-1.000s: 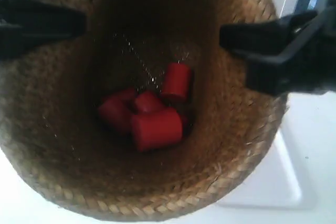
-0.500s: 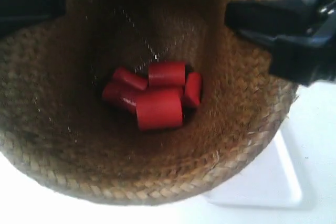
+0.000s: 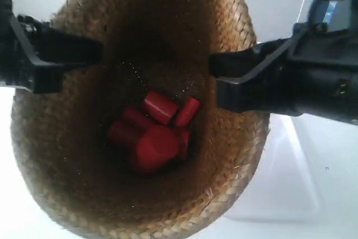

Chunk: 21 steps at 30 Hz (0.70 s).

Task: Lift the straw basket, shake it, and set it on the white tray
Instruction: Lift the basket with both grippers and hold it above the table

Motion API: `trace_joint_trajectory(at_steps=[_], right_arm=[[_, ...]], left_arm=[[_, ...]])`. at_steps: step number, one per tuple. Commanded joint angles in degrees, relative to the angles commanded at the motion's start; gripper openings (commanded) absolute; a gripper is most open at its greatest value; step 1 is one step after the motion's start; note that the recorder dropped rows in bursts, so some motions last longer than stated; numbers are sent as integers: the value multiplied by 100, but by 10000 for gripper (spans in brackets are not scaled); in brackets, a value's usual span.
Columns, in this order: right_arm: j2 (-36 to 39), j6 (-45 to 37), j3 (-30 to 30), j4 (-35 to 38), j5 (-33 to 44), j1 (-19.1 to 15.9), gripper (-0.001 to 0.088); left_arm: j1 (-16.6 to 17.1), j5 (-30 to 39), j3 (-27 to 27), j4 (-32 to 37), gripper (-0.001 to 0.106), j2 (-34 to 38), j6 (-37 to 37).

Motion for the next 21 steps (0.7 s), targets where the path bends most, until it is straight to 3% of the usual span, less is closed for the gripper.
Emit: trace_joint_trajectory(at_steps=[2, 3, 4, 5, 7, 9, 12, 14, 15, 18, 21], right_arm=[[488, -402, 396, -83, -374, -246, 0], [1064, -525, 443, -83, -272, -461, 0], [1152, -346, 324, 46, -36, -499, 0], [908, -47, -75, 396, 428, -366, 0], [217, -159, -304, 256, 258, 5, 0], [127, -367, -113, -144, -40, 17, 0], [844, -406, 187, -258, -41, -348, 0], [1076, -359, 114, -221, 201, -455, 0], [1021, -226, -58, -113, 440, -450, 0], [380, -213, -354, 107, 405, -145, 0], [99, -332, -195, -72, -40, -38, 0]], left_arm=[[0, -692, 376, 0, 0, 305, 0], [0, -828, 558, 41, 0, 635, 15], [0, -571, 523, -58, 0, 690, -100], [0, 221, 288, -143, 0, 532, -118], [0, 364, 26, -143, 0, 76, -64], [0, -343, 201, -83, 0, 4, 34], [0, -1320, 706, -59, 0, 349, 44], [0, -1104, 619, -82, 0, 403, -27], [-11, -660, 418, -82, 0, 310, -23], [-11, 87, -28, -82, 0, -34, 2], [-11, -75, 116, 1, 0, -97, 6]])
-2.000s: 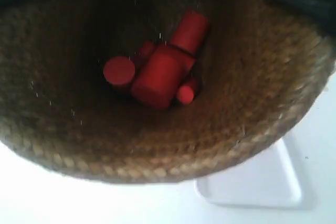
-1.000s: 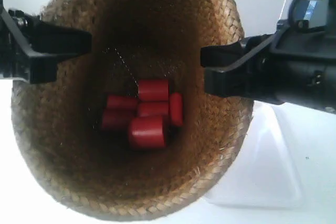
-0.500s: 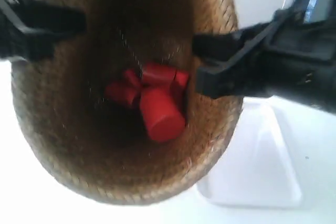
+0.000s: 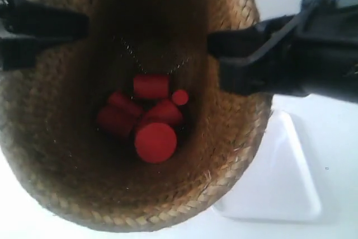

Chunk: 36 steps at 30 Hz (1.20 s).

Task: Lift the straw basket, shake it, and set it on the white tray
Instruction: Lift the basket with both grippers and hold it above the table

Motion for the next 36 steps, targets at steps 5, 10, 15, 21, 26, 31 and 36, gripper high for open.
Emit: trace_joint_trajectory(at_steps=[5, 10, 15, 21, 26, 31, 36], right_arm=[[912, -119, 473, -220, 109, -290, 0], [-67, 159, -116, -56, 197, -13, 0], [196, 38, 317, -306, 126, -24, 0], [466, 117, 86, 56, 651, 41, 0], [161, 50, 307, -274, -116, 41, 0], [834, 124, 102, -298, 847, -314, 0], [-98, 37, -473, 82, 1217, 27, 0]], left_arm=[[0, -421, 688, 68, 0, 637, -42], [0, 198, -15, -2, 0, 79, -54], [0, -669, 437, 66, 0, 306, 12], [0, 254, 91, -174, 0, 296, -175], [0, -237, 134, 2, 0, 83, -108], [11, -280, 399, 493, 0, 401, -157], [11, 136, 59, 40, 0, -183, -258]])
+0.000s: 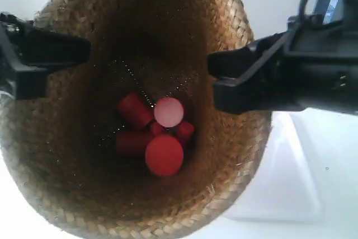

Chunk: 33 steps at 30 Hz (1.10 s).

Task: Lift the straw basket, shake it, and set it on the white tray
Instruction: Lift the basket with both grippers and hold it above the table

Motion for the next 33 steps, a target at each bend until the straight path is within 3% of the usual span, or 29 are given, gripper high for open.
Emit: trace_joint_trajectory(at_steps=[4, 6, 9, 14, 17, 22, 27, 31, 33], right_arm=[[509, -74, 622, -744, -977, -270, 0], [770, 183, 563, -427, -590, -382, 0], [479, 217, 255, 279, -151, -178, 0], [218, -351, 481, -194, -960, -98, 0], [487, -216, 495, -182, -774, -160, 0], [617, 414, 495, -182, -350, -160, 0], [617, 571, 495, -182, 256, -160, 0], [626, 1438, 485, -467, 884, -264, 0], [638, 2061, 469, -947, 1242, -438, 0]], left_arm=[[0, -1055, 571, 231, 0, 414, 4], [-15, -764, 488, 33, 0, 547, -381], [-53, 217, 101, -24, 0, 353, -90], [-63, -225, 132, 16, 0, 328, -125], [-63, -278, 132, 1, 0, 441, -293], [-63, 195, 132, 1, 0, 455, -293], [-63, 199, 122, 44, 0, 455, -902], [-49, -223, 122, 755, 0, 527, -2082], [-49, -330, 100, 1335, 0, 621, -2851]])
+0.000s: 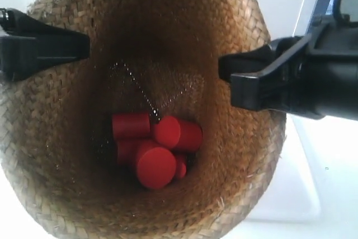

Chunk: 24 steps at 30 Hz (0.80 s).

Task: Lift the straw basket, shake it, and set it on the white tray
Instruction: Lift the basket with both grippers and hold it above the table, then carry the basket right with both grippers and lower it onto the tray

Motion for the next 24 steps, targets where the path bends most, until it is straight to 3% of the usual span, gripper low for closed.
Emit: trace_joint_trajectory(at_steps=[4, 7, 10, 13, 20, 24], right_arm=[[134, 464, -211, -945, 817, -450, 0], [264, 452, -466, -1098, 1022, -711, 0], [431, 308, -711, -1174, 1047, -928, 0], [711, 62, -938, -1196, 1244, -1217, 0], [1431, -732, -1943, -1144, 2665, -1877, 0], [1876, -1293, -2604, -1016, 3278, -2274, 0]], left_arm=[[0, 272, -205, 1731, 0, 489, -1737], [0, 778, -540, 3057, 0, 1006, -2837], [0, 1451, -1025, 3818, 0, 1532, -3263], [0, 2084, -1618, 3976, 0, 1955, -3263], [-44, 3206, -3047, 3813, 0, 2840, -3261], [-342, 3517, -3643, 3565, 0, 3412, -3197]])
